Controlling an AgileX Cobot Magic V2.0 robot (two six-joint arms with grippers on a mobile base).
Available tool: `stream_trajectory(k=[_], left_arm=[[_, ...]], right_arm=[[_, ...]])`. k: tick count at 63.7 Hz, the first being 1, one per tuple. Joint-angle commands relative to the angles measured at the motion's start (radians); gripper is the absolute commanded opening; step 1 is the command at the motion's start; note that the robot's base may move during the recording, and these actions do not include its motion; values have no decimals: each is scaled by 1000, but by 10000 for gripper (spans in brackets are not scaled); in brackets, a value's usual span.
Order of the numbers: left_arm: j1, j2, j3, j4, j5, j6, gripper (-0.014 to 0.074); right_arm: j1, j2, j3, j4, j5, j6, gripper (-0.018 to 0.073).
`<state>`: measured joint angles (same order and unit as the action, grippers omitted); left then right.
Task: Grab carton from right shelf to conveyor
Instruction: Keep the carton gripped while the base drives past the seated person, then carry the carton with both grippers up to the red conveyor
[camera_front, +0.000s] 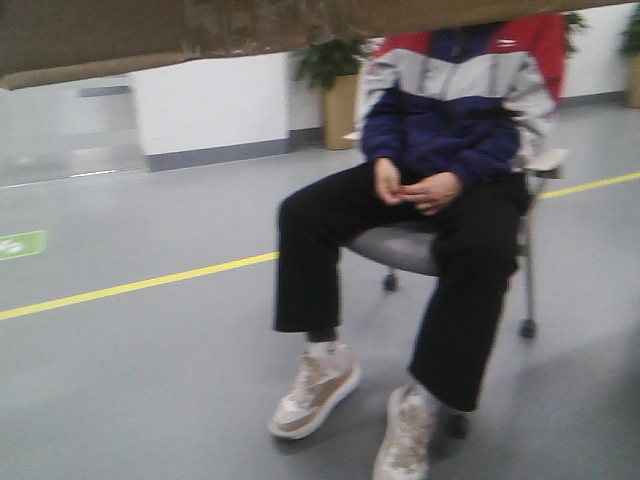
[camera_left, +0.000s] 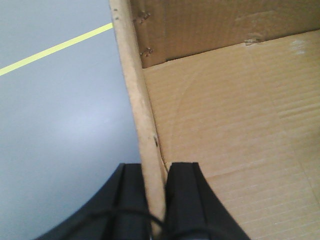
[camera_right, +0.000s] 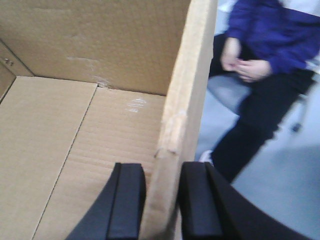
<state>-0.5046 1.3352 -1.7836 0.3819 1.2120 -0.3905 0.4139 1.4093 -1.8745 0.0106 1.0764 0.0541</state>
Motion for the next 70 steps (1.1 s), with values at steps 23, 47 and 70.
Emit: stream_trajectory(k=[23, 47, 70], left_arm=[[-8, -10, -3, -1, -6, 13, -16], [-8, -10, -3, 9, -6, 13, -16], [-8, -10, -3, 9, -6, 13, -16]], right_arm=[[-1, -13, -7, -25, -76, 5, -70], [-1, -13, -7, -25, -76, 5, -70], [-1, -13, -7, -25, -76, 5, -70]])
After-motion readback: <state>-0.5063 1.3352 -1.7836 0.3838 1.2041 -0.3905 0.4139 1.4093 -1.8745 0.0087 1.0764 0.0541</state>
